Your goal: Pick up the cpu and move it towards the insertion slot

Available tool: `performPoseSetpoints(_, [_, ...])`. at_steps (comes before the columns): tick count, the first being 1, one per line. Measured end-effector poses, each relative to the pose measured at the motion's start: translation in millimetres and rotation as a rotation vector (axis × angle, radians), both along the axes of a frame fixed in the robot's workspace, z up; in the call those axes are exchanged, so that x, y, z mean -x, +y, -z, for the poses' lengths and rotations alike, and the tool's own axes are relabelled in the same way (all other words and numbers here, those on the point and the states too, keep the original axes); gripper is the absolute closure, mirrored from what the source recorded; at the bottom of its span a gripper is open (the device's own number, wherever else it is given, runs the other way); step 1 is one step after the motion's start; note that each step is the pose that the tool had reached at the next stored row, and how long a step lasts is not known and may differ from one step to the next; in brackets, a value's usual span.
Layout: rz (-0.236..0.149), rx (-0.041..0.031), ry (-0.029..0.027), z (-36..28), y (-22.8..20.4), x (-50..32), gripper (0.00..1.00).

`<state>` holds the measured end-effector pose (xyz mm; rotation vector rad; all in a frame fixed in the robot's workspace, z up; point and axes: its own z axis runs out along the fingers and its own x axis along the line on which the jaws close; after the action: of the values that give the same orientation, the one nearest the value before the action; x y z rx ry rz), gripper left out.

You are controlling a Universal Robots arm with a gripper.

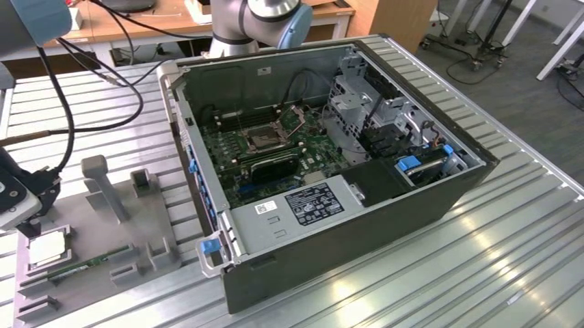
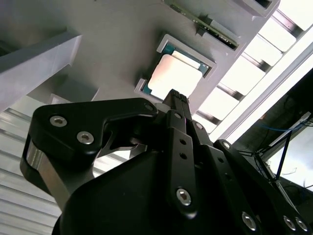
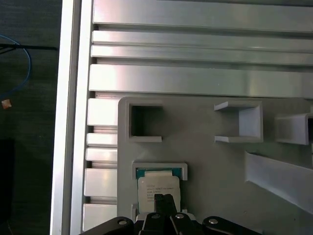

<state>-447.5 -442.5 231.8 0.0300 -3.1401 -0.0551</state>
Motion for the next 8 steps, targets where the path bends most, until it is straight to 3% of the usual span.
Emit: performPoseSetpoints(8, [0.0, 0.0001, 0.0001, 3.5, -2.8, 0.1, 0.89])
